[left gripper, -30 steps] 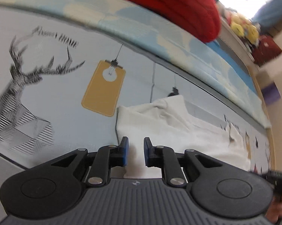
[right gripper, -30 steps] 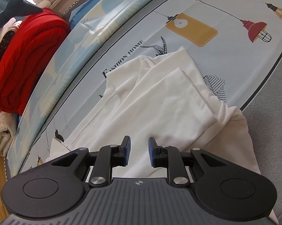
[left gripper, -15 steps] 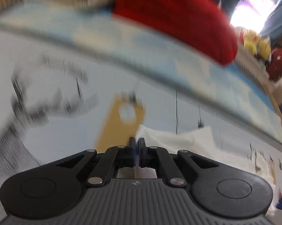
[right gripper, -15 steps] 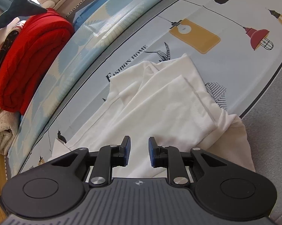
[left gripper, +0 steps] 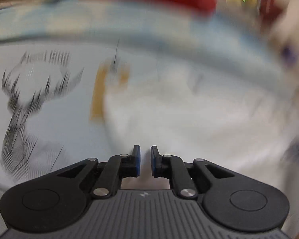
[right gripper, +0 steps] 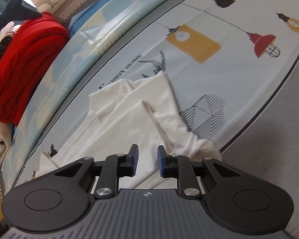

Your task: Fold small clothes

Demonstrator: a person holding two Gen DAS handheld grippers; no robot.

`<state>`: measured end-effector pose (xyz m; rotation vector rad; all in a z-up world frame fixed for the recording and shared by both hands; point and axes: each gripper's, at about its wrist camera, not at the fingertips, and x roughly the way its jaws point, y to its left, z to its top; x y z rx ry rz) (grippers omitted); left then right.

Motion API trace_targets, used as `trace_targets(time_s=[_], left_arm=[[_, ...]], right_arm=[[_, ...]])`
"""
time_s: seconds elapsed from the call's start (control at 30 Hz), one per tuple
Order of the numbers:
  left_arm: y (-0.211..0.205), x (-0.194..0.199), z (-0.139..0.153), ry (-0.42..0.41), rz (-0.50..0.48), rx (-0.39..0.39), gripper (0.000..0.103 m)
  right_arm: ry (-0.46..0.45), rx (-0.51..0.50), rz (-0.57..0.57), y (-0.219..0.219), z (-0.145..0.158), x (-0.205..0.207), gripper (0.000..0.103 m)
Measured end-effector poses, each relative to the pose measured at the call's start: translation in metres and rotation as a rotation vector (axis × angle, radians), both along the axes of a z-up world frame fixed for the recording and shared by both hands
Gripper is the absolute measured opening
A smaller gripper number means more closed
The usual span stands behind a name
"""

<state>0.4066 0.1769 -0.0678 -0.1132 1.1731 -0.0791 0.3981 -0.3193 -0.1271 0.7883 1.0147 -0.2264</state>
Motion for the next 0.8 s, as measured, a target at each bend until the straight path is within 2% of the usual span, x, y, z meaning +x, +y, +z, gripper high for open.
trace_targets(time_s=[0.03,0.07,0.13,0.2,0.27,0.33,0.4,0.47,0.53,0.57,0.6,0.63,0.7,0.77,0.8], left_arm=[[0.002,-0.005,-0.017,0.058,-0.004,0.078,0.033],[0.008,-0.008,-0.013,0.041,0.015,0.061,0.034],[0.019,-0.007,0.0,0.068,0.086,0.027,0.033],[0.02,-0.01,0.02,-0.01,0.12,0.042,0.033],[0.021,-0.012,0.027,-0.047,0.134,-0.008,0.033],[0.021,-0.013,0.024,-0.025,0.138,-0.081,0.034],[0.019,-0.01,0.009,0.023,0.13,-0.102,0.036],[0.011,-0.011,-0.008,0.08,0.102,-0.06,0.035],[0.007,-0.013,-0.011,0.059,0.059,-0.029,0.024],[0.005,-0.013,-0.007,0.053,0.054,-0.021,0.018],[0.005,-0.014,-0.002,0.036,0.062,-0.014,0.017],[0.003,-0.015,0.006,0.005,0.069,-0.01,0.017],[0.001,-0.017,0.007,-0.004,0.077,0.001,0.017],[-0.001,-0.019,-0.012,0.069,0.067,0.026,0.019],[-0.002,-0.02,-0.012,0.069,0.069,0.033,0.024]], right_arm=[[0.007,-0.001,-0.003,-0.002,-0.003,0.0,0.022],[0.016,0.001,-0.007,-0.003,-0.006,-0.001,0.022],[0.026,0.002,-0.021,-0.008,-0.01,-0.002,0.022],[0.017,0.013,-0.051,-0.016,-0.011,-0.005,0.022],[-0.009,0.005,-0.065,-0.019,-0.009,-0.005,0.023],[-0.031,-0.01,-0.048,-0.016,-0.008,-0.004,0.03],[-0.034,-0.012,-0.017,-0.01,-0.011,0.0,0.037],[-0.009,-0.016,0.018,-0.003,-0.019,0.004,0.038],[0.014,-0.026,0.025,0.001,-0.027,0.006,0.038],[0.018,-0.031,0.034,0.003,-0.03,0.007,0.036],[0.013,-0.044,0.051,0.005,-0.03,0.007,0.018],[-0.001,-0.064,0.065,0.008,-0.029,0.007,0.008],[-0.041,-0.098,0.069,0.011,-0.021,0.005,0.007],[-0.017,-0.151,0.088,0.015,-0.018,0.006,0.007],[0.008,-0.167,0.091,0.015,-0.022,0.006,0.007]])
